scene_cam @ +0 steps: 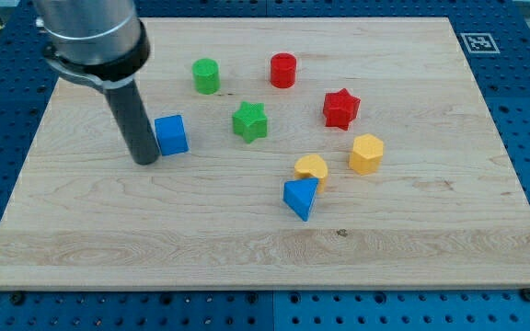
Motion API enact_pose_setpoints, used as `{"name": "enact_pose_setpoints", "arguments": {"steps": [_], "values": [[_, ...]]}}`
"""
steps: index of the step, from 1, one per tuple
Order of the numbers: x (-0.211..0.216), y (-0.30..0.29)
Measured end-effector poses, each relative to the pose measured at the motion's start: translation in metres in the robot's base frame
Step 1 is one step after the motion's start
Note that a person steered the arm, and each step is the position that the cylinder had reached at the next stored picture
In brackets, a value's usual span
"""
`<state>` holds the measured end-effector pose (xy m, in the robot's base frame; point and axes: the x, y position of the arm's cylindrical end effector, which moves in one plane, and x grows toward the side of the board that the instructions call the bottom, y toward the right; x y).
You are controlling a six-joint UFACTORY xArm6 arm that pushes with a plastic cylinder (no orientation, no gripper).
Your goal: Point your arm at the blue triangle
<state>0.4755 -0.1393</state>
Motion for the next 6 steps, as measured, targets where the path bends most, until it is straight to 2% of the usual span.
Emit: {"name": "enact_pose_setpoints", "arguments": {"steps": [3,4,6], "values": [[0.105,0.19],[0.1,0.252],[0.097,0.252]]}}
